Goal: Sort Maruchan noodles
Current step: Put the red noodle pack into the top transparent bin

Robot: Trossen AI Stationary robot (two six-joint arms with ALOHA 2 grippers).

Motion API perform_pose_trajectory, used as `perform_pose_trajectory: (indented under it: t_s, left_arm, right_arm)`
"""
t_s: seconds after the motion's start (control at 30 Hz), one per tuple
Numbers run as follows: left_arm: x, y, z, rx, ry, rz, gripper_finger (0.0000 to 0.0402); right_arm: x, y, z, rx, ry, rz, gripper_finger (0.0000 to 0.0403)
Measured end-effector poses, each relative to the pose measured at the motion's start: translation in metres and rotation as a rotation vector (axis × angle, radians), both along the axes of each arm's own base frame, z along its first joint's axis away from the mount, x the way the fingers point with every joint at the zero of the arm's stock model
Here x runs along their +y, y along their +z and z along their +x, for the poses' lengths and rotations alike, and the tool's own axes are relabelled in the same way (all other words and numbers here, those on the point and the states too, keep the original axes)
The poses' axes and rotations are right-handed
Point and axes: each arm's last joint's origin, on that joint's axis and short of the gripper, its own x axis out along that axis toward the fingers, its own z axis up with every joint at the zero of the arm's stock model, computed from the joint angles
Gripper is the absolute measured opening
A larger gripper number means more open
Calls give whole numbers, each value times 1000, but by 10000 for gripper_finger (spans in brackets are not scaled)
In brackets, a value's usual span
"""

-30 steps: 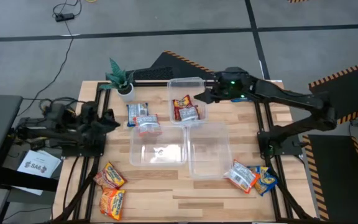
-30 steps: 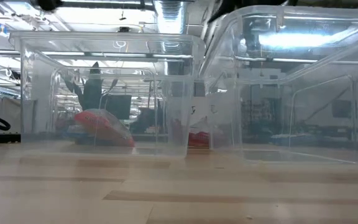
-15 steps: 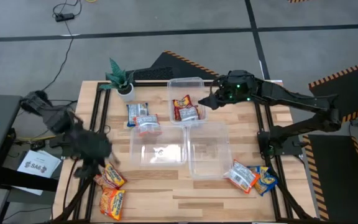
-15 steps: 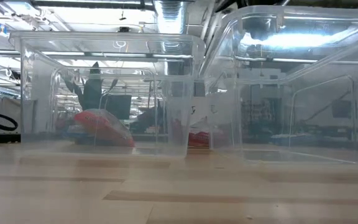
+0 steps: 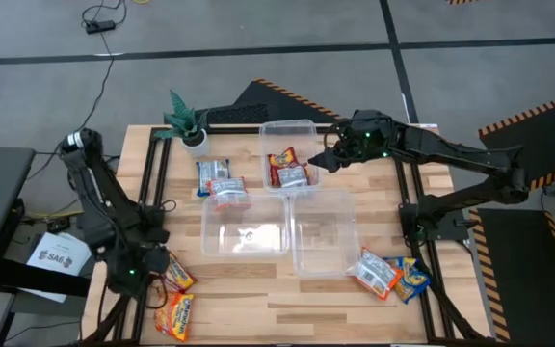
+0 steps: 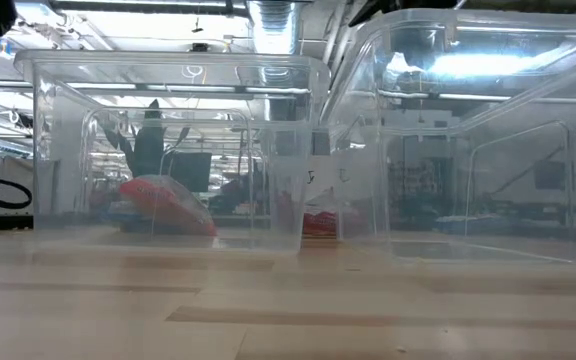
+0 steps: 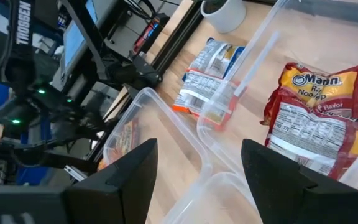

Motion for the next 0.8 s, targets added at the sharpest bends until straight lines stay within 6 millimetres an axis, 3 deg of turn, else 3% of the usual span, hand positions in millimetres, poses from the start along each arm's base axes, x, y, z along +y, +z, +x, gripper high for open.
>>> perform_pose_trajectory:
  t_s: [0.1,0.43,0.67,0.8]
  left_arm:
    - [6,-17,-2,59,-34,49,171]
    - [18,-46,-2,90,-82,141,171]
    - [20,-53,4,70,-60,116,168]
    - [22,-54,6,75,-48,121,118]
  right_arm:
    - [0,0,0,1,-7,9,254]
    - [0,0,0,5,-36,8,254]
    - [0,0,0,5,-48,13,254]
    - [0,0,0,7,-58,7,254]
